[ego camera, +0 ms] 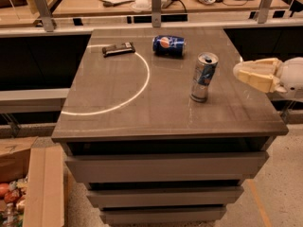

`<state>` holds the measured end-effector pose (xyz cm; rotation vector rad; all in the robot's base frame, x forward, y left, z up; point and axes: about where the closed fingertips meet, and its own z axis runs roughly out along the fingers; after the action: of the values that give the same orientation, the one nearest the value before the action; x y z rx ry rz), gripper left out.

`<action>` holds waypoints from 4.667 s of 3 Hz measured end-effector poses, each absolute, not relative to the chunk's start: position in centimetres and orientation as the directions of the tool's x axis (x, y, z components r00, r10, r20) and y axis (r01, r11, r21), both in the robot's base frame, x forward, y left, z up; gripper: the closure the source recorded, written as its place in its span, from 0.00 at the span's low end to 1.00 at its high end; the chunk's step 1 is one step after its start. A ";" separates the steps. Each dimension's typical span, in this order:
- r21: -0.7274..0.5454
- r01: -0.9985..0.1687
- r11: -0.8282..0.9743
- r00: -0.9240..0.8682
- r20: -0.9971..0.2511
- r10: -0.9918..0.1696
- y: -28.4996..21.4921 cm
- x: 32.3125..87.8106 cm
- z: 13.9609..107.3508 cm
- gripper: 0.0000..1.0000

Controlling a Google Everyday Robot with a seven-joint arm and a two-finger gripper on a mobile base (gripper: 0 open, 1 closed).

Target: Knock redbull can over

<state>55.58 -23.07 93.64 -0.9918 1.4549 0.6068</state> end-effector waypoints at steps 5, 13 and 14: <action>-0.079 -0.997 -0.005 0.078 -0.970 -0.229 -15.2 47.9 93.2 1.00; -0.115 -0.945 0.306 0.012 -0.948 -0.319 -17.7 63.4 92.7 1.00; -0.102 -0.913 0.395 -0.040 -0.942 -0.334 -21.2 62.8 91.8 1.00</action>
Offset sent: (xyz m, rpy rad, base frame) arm -0.0779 0.0522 0.0022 -0.0475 0.0602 0.6298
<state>62.83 -21.17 91.83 -1.1340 1.5961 0.6855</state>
